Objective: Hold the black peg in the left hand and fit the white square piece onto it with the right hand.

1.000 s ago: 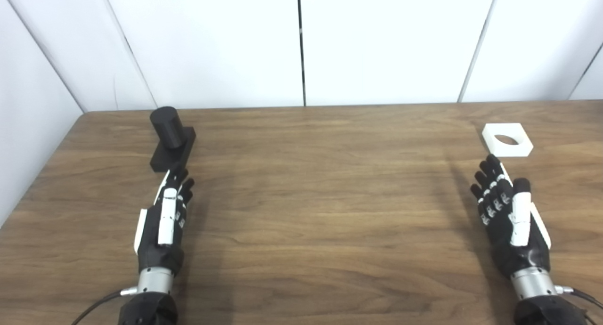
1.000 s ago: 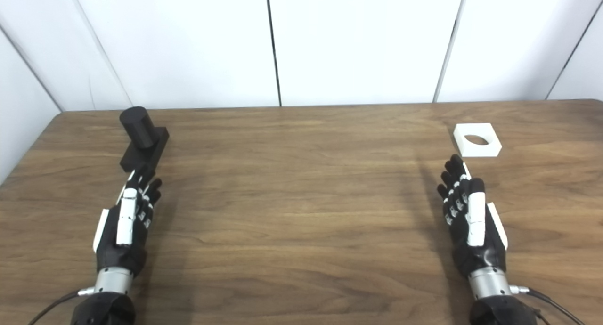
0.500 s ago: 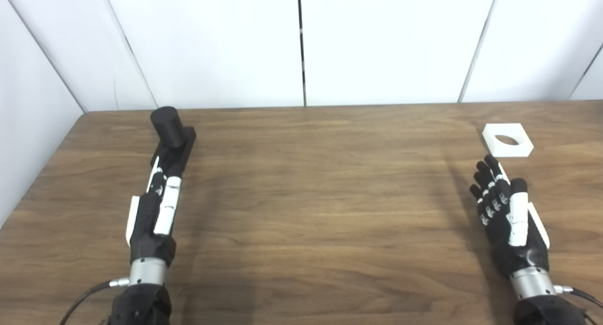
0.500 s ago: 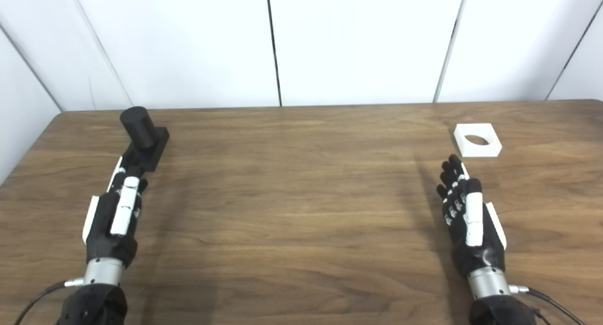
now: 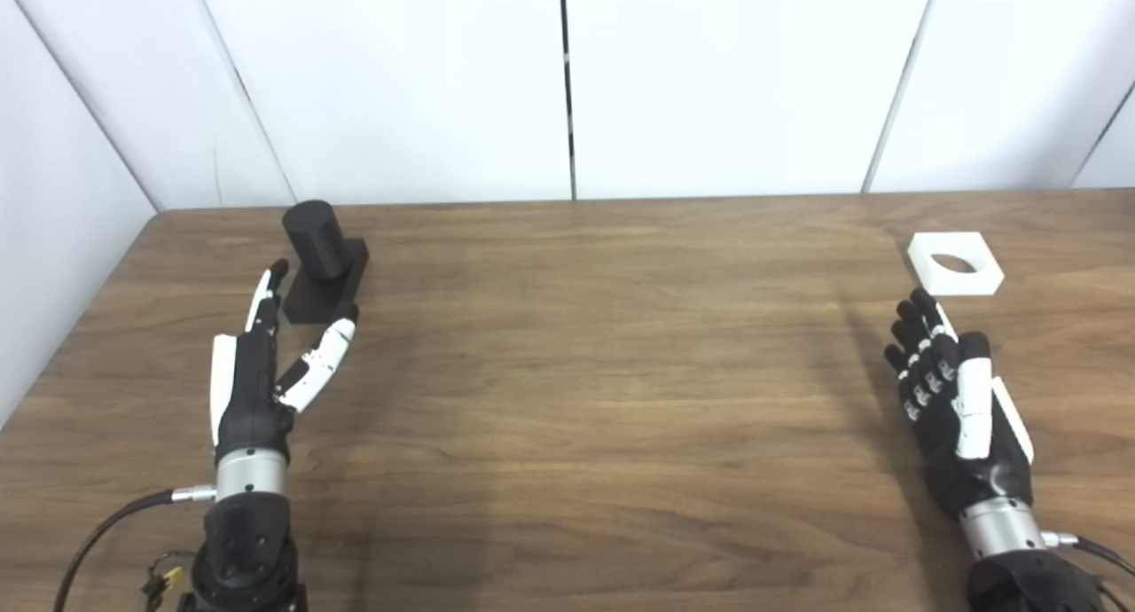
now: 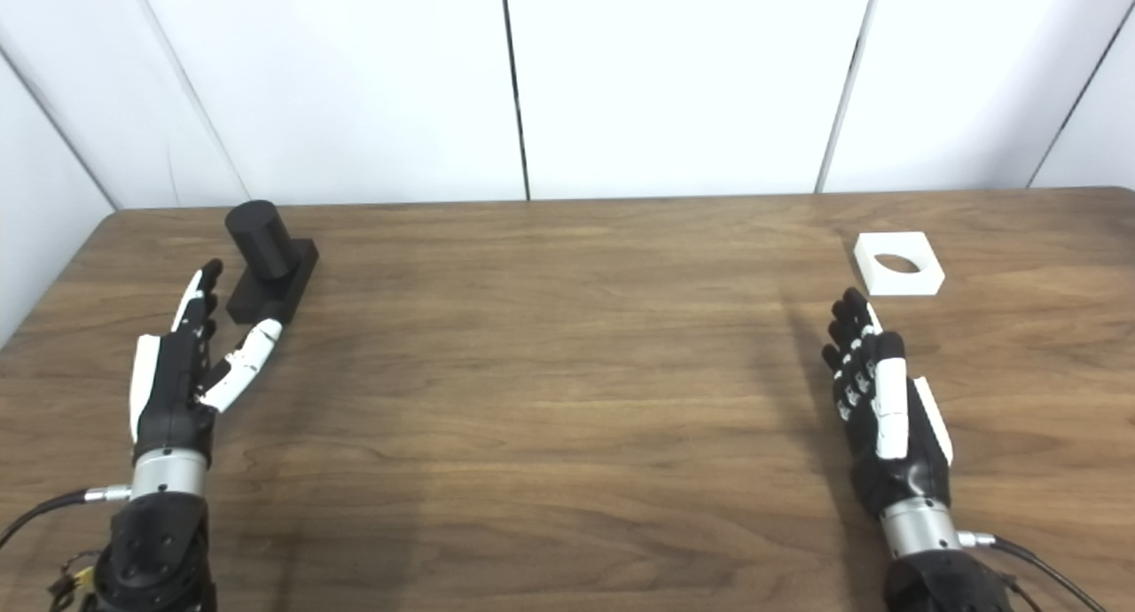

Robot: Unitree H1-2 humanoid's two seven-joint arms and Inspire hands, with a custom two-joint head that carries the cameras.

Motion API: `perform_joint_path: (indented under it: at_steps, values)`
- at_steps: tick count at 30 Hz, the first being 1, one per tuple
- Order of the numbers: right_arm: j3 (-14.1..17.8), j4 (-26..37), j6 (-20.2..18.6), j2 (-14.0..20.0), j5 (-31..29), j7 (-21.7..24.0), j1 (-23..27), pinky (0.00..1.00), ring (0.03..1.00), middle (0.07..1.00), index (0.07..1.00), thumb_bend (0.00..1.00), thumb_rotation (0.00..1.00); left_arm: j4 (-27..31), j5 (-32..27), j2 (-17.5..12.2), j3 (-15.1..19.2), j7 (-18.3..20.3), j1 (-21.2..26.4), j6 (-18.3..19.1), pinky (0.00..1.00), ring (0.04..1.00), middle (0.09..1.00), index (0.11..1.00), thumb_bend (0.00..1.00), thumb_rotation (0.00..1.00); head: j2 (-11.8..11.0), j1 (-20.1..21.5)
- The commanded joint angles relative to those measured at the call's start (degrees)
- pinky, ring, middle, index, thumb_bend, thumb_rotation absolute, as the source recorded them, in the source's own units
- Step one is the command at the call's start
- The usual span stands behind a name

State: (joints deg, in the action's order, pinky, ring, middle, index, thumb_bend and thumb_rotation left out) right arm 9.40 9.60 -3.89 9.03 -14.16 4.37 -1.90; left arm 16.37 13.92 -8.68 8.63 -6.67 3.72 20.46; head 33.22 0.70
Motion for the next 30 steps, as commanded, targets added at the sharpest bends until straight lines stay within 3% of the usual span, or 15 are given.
perform_joint_path:
  at_steps: [1, 6, 10, 14, 20, 25, 30]
  values:
    - [-0.02, -0.51, 2.10, 0.23, -0.09, 0.81, 0.53, 1.00, 1.000, 0.989, 0.980, 0.68, 1.00, 0.25, 2.55, -2.68, 0.66, -0.87, 3.45, 0.68, 1.00, 1.000, 1.000, 0.976, 0.68, 0.47, -0.01, 0.05]
    - [0.00, -0.75, 2.48, 0.33, -0.17, 0.94, 0.46, 1.00, 1.000, 0.988, 0.979, 0.68, 1.00, -1.04, 8.87, -4.51, 0.37, -2.24, 6.15, 5.63, 1.00, 1.000, 1.000, 0.945, 0.71, 0.49, -0.10, -0.20]
    - [0.15, -0.72, 2.09, 0.28, -0.17, 0.69, 0.42, 1.00, 1.000, 0.985, 0.974, 0.69, 1.00, -3.21, 15.23, -4.52, 0.10, -4.75, 8.16, 6.38, 1.00, 1.000, 1.000, 0.904, 0.77, 0.45, -0.12, -0.53]
    - [0.09, -0.50, 2.28, 0.26, -0.28, 0.85, 0.33, 1.00, 1.000, 0.983, 0.974, 0.69, 1.00, -5.42, 21.32, -4.42, 0.19, -4.16, 9.89, 6.44, 1.00, 1.000, 1.000, 0.892, 0.81, 0.46, -0.19, -0.63]
    - [0.09, -0.63, 2.55, 0.46, 0.05, 1.00, 0.24, 1.00, 1.000, 0.981, 0.976, 0.70, 1.00, -8.32, 31.59, -3.05, 1.97, 1.10, 13.31, 6.46, 1.00, 1.000, 1.000, 0.889, 0.85, 0.55, -0.20, -0.75]
    - [0.10, -0.45, 2.36, 0.57, 0.35, 0.86, 0.07, 1.00, 1.000, 0.981, 0.974, 0.69, 1.00, -10.24, 43.45, -1.48, 3.40, 8.68, 16.09, 6.46, 1.00, 1.000, 1.000, 0.891, 0.88, 0.60, -0.13, -1.05]
    - [0.07, -0.44, 2.42, 0.41, 0.47, 0.75, 0.02, 1.00, 1.000, 0.981, 0.971, 0.69, 1.00, -10.87, 50.55, -0.18, 4.12, 14.31, 18.05, 6.45, 1.00, 1.000, 1.000, 0.895, 0.89, 0.65, -0.10, -1.40]
